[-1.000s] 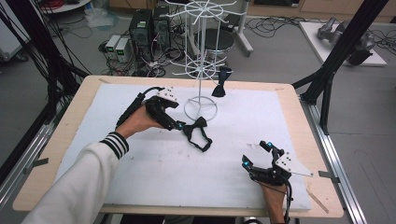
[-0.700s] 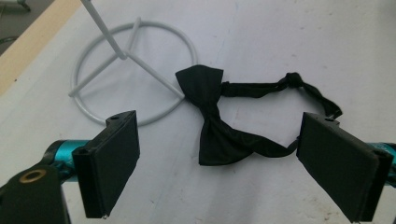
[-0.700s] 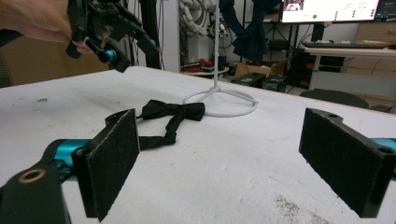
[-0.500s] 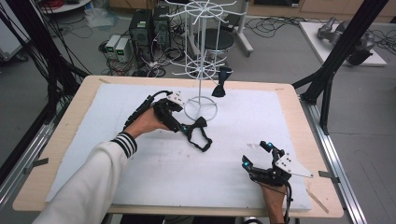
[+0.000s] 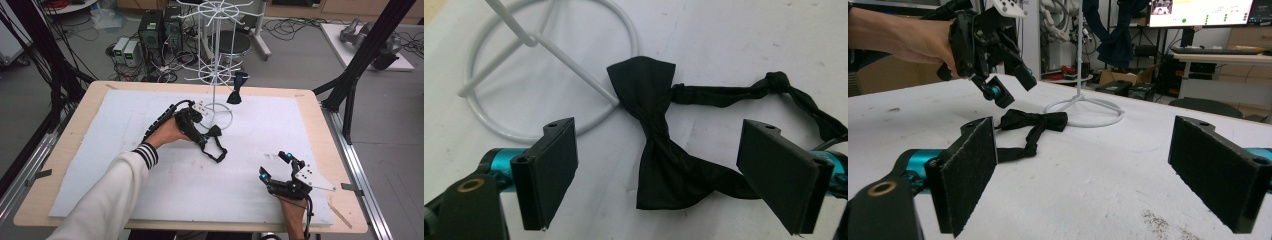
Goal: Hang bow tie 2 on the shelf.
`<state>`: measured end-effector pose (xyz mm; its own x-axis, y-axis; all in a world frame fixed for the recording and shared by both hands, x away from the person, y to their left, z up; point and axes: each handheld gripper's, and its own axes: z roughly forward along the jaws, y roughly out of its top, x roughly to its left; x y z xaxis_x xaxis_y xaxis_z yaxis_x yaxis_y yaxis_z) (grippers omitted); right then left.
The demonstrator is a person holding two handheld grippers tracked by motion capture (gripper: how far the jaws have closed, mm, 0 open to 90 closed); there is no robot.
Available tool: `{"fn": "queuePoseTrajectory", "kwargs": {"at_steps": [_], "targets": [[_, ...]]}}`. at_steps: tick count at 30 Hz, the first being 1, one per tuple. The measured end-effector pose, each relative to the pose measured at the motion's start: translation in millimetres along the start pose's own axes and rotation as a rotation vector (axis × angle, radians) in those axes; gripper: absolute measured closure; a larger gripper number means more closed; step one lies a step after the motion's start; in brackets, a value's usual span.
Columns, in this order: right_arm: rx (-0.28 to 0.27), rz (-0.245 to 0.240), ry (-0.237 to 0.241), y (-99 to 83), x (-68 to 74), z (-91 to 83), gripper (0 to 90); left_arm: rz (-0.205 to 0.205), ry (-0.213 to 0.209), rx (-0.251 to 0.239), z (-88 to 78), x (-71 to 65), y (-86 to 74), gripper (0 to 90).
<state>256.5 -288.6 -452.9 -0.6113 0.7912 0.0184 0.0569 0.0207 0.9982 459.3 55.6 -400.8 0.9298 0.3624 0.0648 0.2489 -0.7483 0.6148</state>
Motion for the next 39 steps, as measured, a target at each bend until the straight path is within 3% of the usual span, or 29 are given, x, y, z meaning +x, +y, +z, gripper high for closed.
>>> {"fn": "queuePoseTrajectory", "kwargs": {"at_steps": [14, 20, 39], "targets": [[-0.005, -0.007, -0.007, -0.4, 0.7, -0.4, 11.6, -0.019, 0.015, 0.052, 18.7, -2.1, -1.2, 21.3], [-0.004, 0.000, -0.006, -0.7, 1.4, -0.9, 11.6, -0.038, 0.030, 0.048, 22.2, -2.2, -0.8, 23.7], [-0.011, 0.003, -0.008, -0.8, 1.2, -1.5, 11.6, -0.049, 0.043, 0.074, 27.7, -3.4, -0.8, 43.2]]}}
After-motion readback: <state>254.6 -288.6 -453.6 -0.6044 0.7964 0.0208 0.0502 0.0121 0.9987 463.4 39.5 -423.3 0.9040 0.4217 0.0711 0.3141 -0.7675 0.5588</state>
